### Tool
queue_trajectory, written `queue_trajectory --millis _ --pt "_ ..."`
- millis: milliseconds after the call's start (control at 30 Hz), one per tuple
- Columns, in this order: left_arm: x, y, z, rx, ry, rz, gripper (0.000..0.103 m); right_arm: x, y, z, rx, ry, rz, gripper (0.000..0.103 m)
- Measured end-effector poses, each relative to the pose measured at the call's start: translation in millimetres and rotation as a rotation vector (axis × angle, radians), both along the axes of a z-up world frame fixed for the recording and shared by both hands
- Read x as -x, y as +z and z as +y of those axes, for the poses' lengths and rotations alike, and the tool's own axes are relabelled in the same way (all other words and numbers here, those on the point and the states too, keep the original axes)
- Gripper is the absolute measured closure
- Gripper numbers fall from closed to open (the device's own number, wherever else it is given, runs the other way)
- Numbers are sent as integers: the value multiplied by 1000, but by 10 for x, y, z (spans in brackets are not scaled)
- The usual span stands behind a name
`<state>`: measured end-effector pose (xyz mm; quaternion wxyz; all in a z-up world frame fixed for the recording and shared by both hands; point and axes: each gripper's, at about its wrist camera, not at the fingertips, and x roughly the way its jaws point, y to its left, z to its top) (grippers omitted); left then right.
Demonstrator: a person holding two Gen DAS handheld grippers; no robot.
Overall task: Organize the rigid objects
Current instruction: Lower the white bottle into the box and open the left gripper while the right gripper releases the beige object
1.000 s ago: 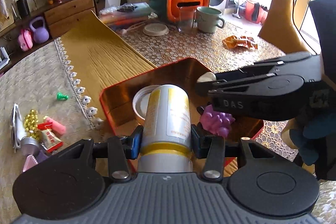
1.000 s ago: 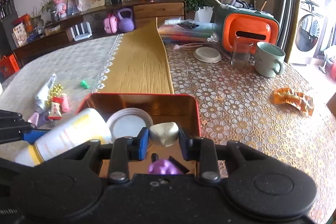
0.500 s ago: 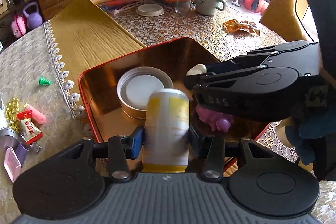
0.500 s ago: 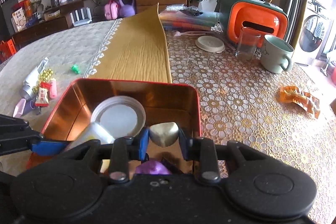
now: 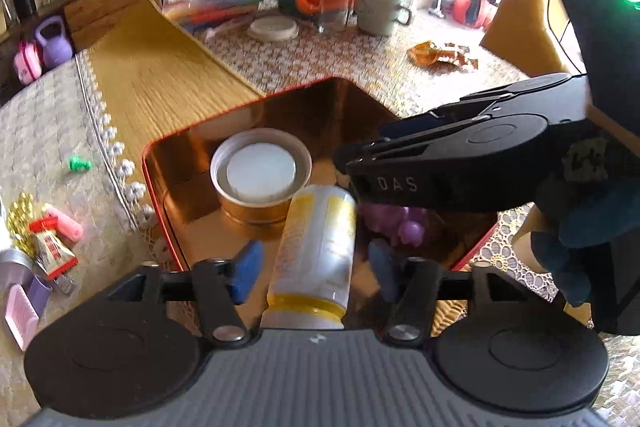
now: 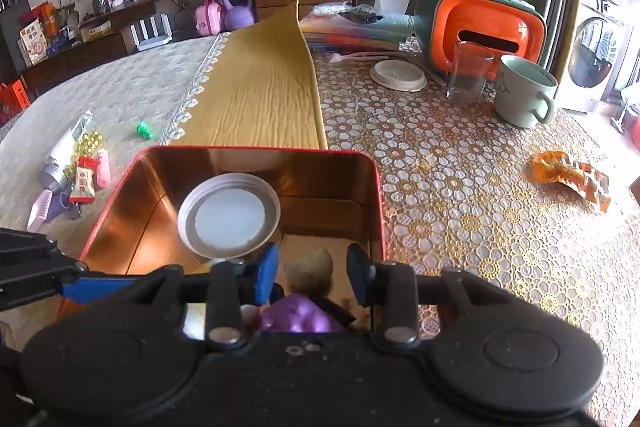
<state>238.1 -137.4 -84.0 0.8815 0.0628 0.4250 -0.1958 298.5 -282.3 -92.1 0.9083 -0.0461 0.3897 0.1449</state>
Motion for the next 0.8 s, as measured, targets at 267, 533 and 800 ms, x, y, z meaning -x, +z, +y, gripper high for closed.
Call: queue_trajectory --millis 267,533,800 --pt "160 187 96 24 0 -51 39 140 135 -2 -22 -4 -14 56" --pt "318 379 348 57 35 -81 39 375 301 31 -52 9 -40 42" --pt "466 531 641 78 81 -112 38 617 472 146 -65 33 -77 33"
